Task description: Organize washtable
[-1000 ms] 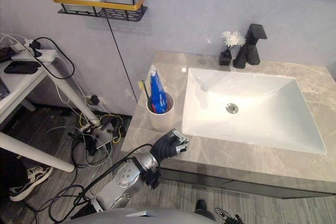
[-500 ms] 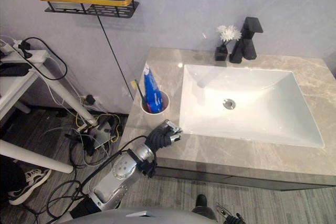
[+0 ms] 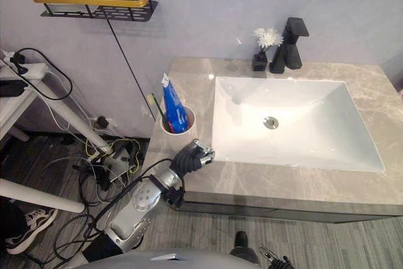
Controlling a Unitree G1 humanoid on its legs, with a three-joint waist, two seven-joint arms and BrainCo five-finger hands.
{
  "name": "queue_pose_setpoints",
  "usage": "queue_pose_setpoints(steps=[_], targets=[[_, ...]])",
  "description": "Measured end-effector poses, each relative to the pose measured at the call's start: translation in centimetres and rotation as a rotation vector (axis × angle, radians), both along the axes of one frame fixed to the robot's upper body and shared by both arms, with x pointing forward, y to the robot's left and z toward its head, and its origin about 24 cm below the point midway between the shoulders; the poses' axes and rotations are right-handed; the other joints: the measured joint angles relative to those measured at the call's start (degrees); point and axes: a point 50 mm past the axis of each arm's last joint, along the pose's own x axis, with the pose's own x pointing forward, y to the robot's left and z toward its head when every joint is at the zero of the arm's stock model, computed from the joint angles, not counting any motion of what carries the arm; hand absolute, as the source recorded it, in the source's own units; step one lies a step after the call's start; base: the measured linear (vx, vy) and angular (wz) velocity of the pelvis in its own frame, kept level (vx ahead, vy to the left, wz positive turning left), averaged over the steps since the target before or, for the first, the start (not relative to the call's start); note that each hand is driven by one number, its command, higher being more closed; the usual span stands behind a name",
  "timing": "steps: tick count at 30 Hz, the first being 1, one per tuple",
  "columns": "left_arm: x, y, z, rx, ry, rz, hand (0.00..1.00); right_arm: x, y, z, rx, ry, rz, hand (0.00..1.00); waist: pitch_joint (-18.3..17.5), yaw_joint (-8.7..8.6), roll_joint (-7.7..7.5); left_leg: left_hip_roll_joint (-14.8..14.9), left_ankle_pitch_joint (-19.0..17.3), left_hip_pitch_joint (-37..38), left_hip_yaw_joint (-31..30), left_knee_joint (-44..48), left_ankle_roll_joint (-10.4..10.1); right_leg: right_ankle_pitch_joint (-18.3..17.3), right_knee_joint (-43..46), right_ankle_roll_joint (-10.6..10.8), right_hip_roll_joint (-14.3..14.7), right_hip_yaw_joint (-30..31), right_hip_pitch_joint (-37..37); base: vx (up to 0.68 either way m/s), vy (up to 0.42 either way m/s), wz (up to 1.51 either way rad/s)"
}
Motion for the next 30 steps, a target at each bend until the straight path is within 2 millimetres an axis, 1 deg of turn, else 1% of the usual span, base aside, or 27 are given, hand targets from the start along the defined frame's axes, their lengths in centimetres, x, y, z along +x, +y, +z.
queue_pose_setpoints(steps=[2,19,25,30], targets=[[0.3,0.0,0.1,0.013,-0.012,0.007,1.0,0.0,0.0,0.0,0.001,0.0,-0.001,0.0,0.0,-0.05,0.0,-0.03,-0.04,0.06,0.31,-0.01,0.06,0.06,0.0,0.09,-0.02,0.24,-0.11,0.0,0.007,-0.06],[0.2,0.0,0.1,0.009,-0.008,0.01,1.0,-0.2,-0.1,0.0,0.001,0.0,-0.031,0.0,-0.02,-0.02,0.04,-0.07,-0.14,0.18,0.54,0.07,0.12,0.16,0.0,0.21,-0.05,0.64,-0.15,0.0,0.0,-0.01],[-0.5,0.1,-0.2,-0.005,0.007,0.008,1.0,-0.3,-0.1,0.0,0.002,0.0,-0.032,0.0,-0.07,0.1,0.12,-0.08,-0.14,0.21,0.43,0.19,0.12,0.16,0.0,0.21,-0.07,0.5,0.02,0.0,0.0,0.0],[-2.1,0.2,-0.6,-0.033,0.038,-0.004,1.0,-0.4,-0.1,0.0,0.0,0.004,-0.031,0.0,-0.25,0.16,0.4,-0.08,-0.14,0.16,0.13,0.33,0.13,0.16,0.01,0.21,-0.09,0.2,0.2,0.0,-0.001,0.02]])
